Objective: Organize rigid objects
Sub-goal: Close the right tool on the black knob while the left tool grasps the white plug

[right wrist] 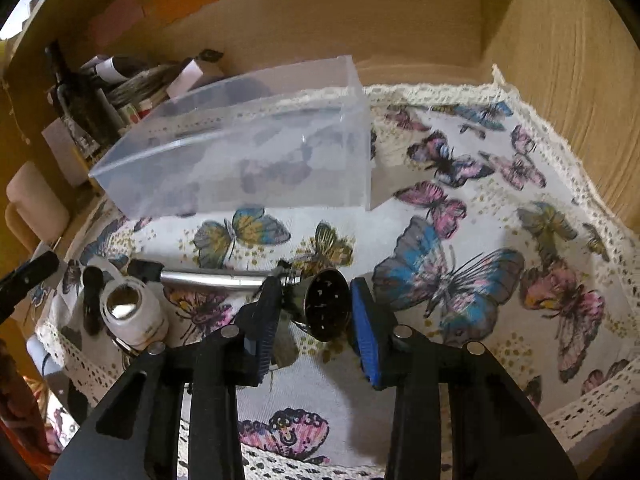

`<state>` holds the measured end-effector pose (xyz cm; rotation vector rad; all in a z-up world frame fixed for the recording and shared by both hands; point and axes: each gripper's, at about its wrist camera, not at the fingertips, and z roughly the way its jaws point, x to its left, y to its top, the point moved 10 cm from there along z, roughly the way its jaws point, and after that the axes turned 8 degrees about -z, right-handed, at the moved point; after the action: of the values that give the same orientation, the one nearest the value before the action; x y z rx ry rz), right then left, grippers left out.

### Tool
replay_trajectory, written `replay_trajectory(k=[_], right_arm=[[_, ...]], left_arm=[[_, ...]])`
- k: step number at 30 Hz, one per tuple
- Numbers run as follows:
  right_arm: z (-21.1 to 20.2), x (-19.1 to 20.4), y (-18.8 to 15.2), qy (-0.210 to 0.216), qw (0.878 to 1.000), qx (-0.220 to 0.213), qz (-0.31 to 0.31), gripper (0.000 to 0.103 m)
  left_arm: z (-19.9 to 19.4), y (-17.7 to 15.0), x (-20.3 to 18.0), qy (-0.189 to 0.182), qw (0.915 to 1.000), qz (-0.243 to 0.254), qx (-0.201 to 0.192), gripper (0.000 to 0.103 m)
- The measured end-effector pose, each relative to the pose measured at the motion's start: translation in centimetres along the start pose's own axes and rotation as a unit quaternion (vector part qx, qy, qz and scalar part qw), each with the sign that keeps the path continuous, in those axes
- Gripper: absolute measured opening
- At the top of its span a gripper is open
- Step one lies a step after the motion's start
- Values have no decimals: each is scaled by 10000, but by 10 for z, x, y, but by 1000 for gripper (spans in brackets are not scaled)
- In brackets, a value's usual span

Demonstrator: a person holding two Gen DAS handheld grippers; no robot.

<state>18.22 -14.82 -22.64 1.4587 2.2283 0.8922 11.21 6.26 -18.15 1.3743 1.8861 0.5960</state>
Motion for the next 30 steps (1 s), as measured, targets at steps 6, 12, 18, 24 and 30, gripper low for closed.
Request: replay_trajectory(k=[6, 12, 18, 24, 30], right_arm=[[-22, -1, 26, -17, 9991, -411, -43, 32], [-39, 6, 64, -94, 9960, -846, -266, 32], [-55, 12, 102, -164, 9905, -1266, -514, 32], [-60, 22, 134, -187, 9849, -1529, -790, 32], [-40, 29, 154, -76, 9856, -1447, -869, 32]], left_arm=[[-6, 29, -12, -97, 9993, 107, -340, 38], [-7, 59, -26, -170, 9976, 189, -644, 38], [-2, 87, -40, -256, 9961, 296, -793, 38], [11, 111, -51, -343, 9957, 374, -770, 38], [34, 124, -58, -354, 9962, 525, -604, 38]])
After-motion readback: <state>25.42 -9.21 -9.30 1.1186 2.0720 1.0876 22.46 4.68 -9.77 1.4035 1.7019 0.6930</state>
